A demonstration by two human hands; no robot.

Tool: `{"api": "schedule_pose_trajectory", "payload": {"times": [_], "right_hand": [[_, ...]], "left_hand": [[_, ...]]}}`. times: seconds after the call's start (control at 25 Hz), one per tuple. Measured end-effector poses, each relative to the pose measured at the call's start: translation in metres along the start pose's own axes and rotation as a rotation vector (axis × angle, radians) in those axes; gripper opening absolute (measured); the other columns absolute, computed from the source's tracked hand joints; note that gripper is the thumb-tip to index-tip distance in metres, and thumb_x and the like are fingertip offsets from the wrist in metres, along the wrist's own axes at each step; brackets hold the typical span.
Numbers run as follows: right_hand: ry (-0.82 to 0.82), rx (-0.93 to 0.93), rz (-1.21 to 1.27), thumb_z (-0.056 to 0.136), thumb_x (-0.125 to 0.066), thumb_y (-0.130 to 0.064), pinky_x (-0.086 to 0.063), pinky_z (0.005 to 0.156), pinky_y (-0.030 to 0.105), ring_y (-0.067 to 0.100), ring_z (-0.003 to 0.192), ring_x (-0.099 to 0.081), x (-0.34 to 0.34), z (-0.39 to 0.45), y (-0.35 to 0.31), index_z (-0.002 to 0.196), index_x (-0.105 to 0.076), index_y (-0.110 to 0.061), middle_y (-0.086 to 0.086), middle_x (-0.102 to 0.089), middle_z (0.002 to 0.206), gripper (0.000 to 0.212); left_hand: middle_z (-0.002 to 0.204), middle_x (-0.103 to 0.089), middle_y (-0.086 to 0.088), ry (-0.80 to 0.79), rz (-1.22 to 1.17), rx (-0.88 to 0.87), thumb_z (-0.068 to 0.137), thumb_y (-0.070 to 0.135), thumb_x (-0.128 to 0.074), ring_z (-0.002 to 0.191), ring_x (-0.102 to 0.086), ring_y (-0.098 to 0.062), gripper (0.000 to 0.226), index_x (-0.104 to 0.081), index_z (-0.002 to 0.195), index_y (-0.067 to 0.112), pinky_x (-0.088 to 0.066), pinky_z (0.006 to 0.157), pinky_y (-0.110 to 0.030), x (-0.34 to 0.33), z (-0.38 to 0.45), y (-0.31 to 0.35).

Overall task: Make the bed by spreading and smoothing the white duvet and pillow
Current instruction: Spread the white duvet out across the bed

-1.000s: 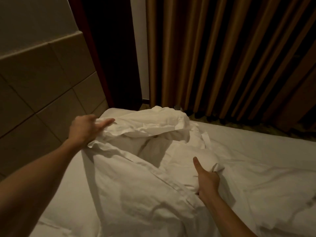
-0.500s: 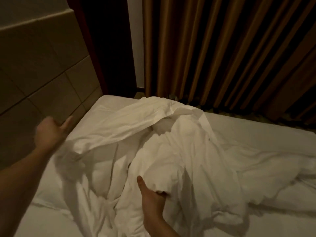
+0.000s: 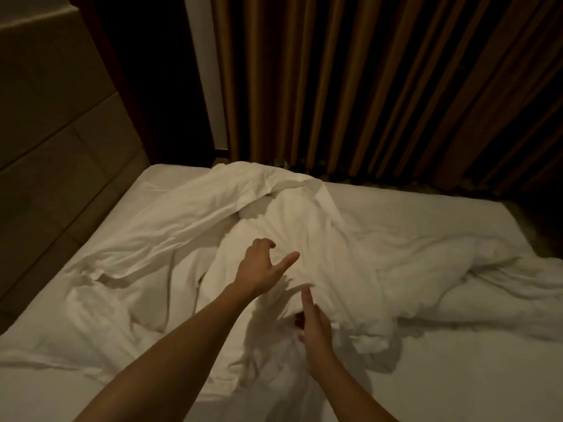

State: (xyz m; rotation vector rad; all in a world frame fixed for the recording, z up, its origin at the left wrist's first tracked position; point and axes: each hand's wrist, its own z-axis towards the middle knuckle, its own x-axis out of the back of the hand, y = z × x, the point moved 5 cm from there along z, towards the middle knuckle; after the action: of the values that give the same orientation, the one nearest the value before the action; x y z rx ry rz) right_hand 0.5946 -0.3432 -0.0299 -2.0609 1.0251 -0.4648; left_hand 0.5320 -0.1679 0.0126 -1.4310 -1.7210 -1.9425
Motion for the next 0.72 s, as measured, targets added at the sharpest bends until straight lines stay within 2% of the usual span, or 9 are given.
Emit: {"api": "schedule_pose_trajectory", "payload": {"times": [0.12, 0.24, 0.32, 0.4, 0.48, 0.6, 0.72], "right_hand": [[0.111, 0.034, 0.053, 0.073, -0.052, -0.081, -0.052, 0.088, 0.044, 0.026, 0.092, -0.065, 0.074, 0.02, -0.018, 0.101, -0.069, -0.007, 0.009, -0.071, 0.097, 0.081], [0.181, 0.044, 0.115, 0.077, -0.054, -0.078, -0.05, 0.092, 0.045, 0.019, 0.093, -0.061, 0.157, 0.048, -0.033, 0.093, -0.062, -0.02, -0.002, -0.063, 0.099, 0.06], [0.203, 0.073, 0.152, 0.082, -0.059, -0.072, -0.05, 0.095, 0.045, 0.019, 0.099, -0.06, 0.219, 0.069, -0.047, 0.095, -0.059, -0.025, -0.004, -0.062, 0.104, 0.049], [0.217, 0.089, 0.162, 0.081, -0.063, -0.07, -0.05, 0.095, 0.042, 0.019, 0.103, -0.06, 0.279, 0.096, -0.057, 0.102, -0.06, -0.023, -0.001, -0.064, 0.111, 0.052], [0.214, 0.106, 0.169, 0.071, -0.065, -0.075, -0.05, 0.095, 0.043, 0.018, 0.105, -0.06, 0.341, 0.123, -0.069, 0.104, -0.059, -0.024, -0.003, -0.064, 0.111, 0.061], [0.234, 0.062, 0.189, 0.064, -0.066, -0.075, -0.05, 0.094, 0.043, 0.015, 0.101, -0.059, 0.448, 0.176, -0.081, 0.101, -0.056, -0.026, -0.006, -0.061, 0.107, 0.062], [0.32, 0.018, 0.192, 0.061, -0.073, -0.078, -0.048, 0.082, 0.036, 0.015, 0.084, -0.054, 0.546, 0.229, -0.075, 0.093, -0.053, -0.018, -0.001, -0.056, 0.092, 0.071]], "left_hand": [[0.141, -0.049, -0.003, -0.037, 0.045, -0.012, 0.079, 0.085, -0.048, 0.128, -0.047, -0.021, 0.092, -0.05, 0.138, 0.013, -0.045, 0.102, -0.041, -0.056, -0.002, 0.042], [0.145, -0.046, -0.002, -0.085, 0.119, -0.077, 0.08, 0.085, -0.049, 0.131, -0.044, -0.021, 0.092, -0.048, 0.139, 0.015, -0.045, 0.103, -0.045, -0.122, -0.006, 0.104], [0.146, -0.044, -0.001, -0.134, 0.146, -0.091, 0.079, 0.085, -0.049, 0.132, -0.044, -0.021, 0.094, -0.046, 0.141, 0.015, -0.045, 0.103, -0.045, -0.173, -0.009, 0.147], [0.146, -0.044, -0.001, -0.153, 0.15, -0.073, 0.079, 0.085, -0.05, 0.131, -0.044, -0.021, 0.094, -0.045, 0.141, 0.015, -0.045, 0.103, -0.044, -0.223, -0.01, 0.183], [0.143, -0.046, -0.003, -0.162, 0.087, -0.01, 0.078, 0.084, -0.052, 0.13, -0.046, -0.022, 0.094, -0.047, 0.14, 0.014, -0.044, 0.104, -0.042, -0.276, -0.008, 0.216], [0.139, -0.049, -0.01, -0.159, -0.048, 0.155, 0.07, 0.086, -0.048, 0.126, -0.051, -0.026, 0.104, -0.048, 0.139, 0.009, -0.044, 0.105, -0.039, -0.366, -0.003, 0.262], [0.143, -0.045, -0.016, -0.146, -0.145, 0.32, 0.065, 0.085, -0.051, 0.128, -0.05, -0.032, 0.112, -0.043, 0.144, 0.006, -0.043, 0.107, -0.044, -0.451, 0.002, 0.296]]}}
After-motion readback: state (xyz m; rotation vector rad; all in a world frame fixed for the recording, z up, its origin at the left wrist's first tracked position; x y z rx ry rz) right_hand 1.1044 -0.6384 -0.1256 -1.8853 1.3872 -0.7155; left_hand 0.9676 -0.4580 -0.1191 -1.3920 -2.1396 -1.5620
